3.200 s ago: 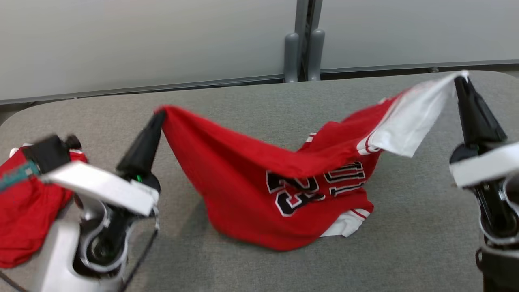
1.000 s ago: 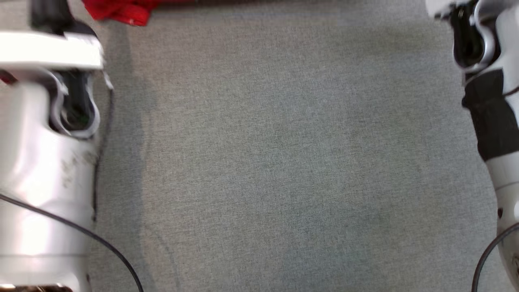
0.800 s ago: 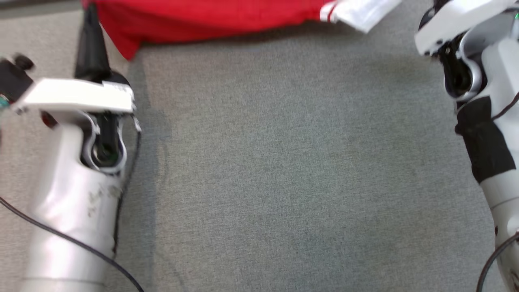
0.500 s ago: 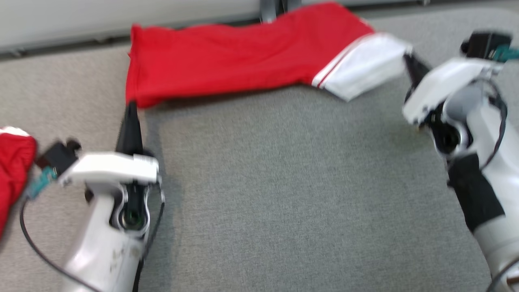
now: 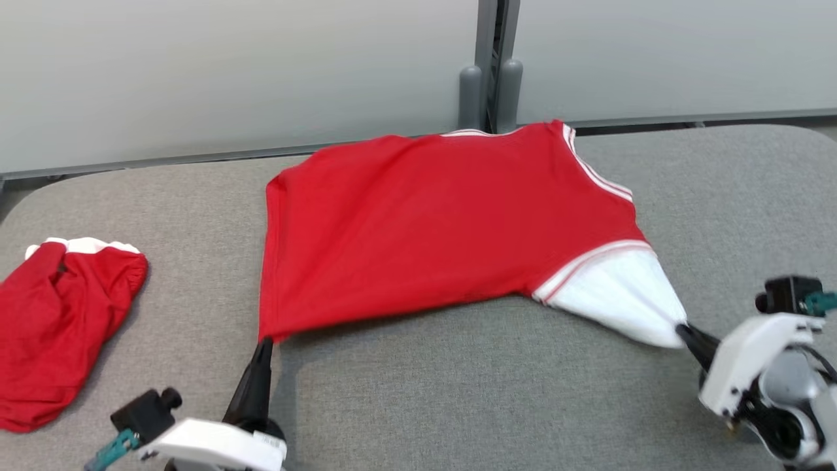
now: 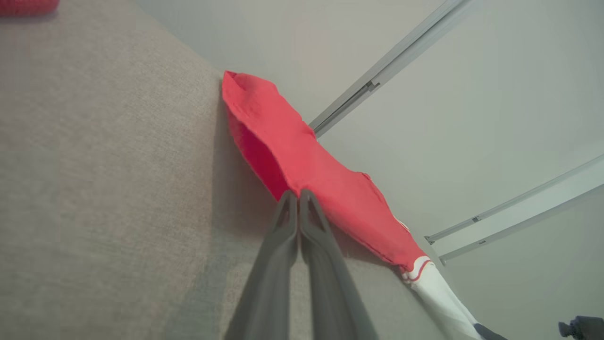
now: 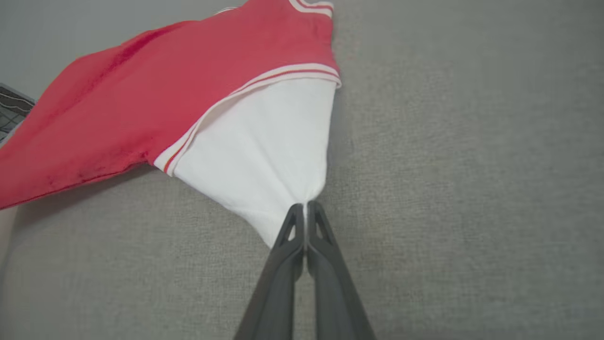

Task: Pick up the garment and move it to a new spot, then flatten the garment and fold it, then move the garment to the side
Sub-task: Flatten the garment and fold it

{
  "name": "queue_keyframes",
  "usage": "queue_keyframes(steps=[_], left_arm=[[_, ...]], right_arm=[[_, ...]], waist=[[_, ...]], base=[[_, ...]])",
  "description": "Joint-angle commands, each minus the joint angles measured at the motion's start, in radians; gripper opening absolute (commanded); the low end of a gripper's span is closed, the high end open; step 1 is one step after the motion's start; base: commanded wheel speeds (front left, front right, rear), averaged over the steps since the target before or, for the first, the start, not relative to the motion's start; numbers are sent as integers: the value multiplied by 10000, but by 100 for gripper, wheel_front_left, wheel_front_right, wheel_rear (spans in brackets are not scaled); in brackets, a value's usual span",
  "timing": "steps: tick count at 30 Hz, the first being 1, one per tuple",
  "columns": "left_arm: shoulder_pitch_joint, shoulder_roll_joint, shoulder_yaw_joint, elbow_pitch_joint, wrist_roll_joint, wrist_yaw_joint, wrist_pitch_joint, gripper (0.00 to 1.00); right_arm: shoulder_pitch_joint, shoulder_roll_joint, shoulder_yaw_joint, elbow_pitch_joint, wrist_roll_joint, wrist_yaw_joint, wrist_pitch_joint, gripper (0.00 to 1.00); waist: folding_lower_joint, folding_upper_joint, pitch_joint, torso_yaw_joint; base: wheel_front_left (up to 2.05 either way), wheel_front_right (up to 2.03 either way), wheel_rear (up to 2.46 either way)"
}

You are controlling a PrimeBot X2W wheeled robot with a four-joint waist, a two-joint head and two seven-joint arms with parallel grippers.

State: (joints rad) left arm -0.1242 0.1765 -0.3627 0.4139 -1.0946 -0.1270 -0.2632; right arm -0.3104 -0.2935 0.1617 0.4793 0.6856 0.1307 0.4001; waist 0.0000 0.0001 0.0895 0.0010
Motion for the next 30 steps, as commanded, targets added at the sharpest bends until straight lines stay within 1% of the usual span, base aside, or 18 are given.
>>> queue_keyframes(steps=[1,4,8,13,15,17,21,24,28,30], left_arm=[[202,75,36,-23,86,-52,-22,0],[752,205,-89,-93,-25,-52,-4,0],[1192,510,-189,-158,-3,-22,132,0],[1441,810,-170,-357,100,215,262,0],[1605,889,-169,-492,-46,306,463,0],[1854,1019,-285,-643,-171,427,919,0],[2639,1439,-427,-1216,-765,917,2216,0],[3447,1794,-342,-2089,-1387,1255,3031,0],[4245,2338,-166,-3403,-1824,1720,3644,0],[4461,2509,-157,-3986,-2006,1830,3959,0]], right_arm=[[365,-202,-223,-245,-94,3,245,0],[1601,-126,-934,-1629,-398,3,1428,0],[3276,38,-1661,-3745,-554,3,3614,0],[5106,632,-2603,-6254,-755,3,6064,0],[5606,934,-2897,-6934,-832,3,6798,0],[5960,1208,-3200,-7493,-1040,3,7248,0],[6500,1670,-3646,-8135,-1363,4,7838,0],[6729,1918,-3842,-8385,-1431,4,8023,0],[7005,2152,-4117,-8555,-1347,4,8077,0],[7074,2235,-4207,-8626,-1233,4,8049,0]], waist=[[0,-1,-102,71],[0,-1,-199,55],[0,-1,-248,69],[0,-1,-182,62],[0,-1,-146,38],[0,-1,-120,27],[0,-1,-97,-71],[0,-1,-59,-159],[0,-1,27,-148],[0,-1,69,-137]], base=[[0,0,0],[0,0,0],[0,0,0],[0,0,0],[0,0,0],[0,0,0],[0,0,0],[0,0,0],[0,0,0],[0,0,0]])
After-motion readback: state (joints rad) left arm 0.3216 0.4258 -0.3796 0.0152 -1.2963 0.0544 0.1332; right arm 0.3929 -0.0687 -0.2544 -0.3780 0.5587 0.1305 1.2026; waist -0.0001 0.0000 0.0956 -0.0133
